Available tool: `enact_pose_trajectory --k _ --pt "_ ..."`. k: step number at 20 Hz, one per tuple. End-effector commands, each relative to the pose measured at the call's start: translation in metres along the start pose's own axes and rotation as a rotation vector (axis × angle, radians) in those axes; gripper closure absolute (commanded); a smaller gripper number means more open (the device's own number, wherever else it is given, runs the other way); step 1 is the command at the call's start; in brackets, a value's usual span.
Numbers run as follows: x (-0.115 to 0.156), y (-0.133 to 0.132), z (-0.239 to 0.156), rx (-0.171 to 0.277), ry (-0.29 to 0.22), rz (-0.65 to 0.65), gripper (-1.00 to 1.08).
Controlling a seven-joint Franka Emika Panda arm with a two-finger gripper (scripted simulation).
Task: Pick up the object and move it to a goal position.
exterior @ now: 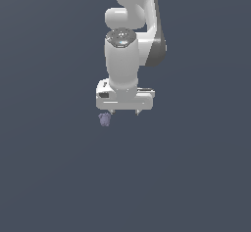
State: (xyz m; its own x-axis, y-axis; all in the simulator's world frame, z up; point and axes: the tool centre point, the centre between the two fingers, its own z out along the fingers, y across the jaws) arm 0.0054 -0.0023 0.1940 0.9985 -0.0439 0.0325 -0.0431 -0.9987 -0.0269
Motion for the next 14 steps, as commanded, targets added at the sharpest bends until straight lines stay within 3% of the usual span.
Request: enact_pose_trajectory --k 1,9,14 --pt "0.000 0.000 0.000 0.000 0.000 0.000 -0.92" --pt "0.005 0.027 -0.014 0.006 0.034 0.062 -0.92" --pt "0.005 0.027 -0.015 0.006 0.035 0.064 -0.92"
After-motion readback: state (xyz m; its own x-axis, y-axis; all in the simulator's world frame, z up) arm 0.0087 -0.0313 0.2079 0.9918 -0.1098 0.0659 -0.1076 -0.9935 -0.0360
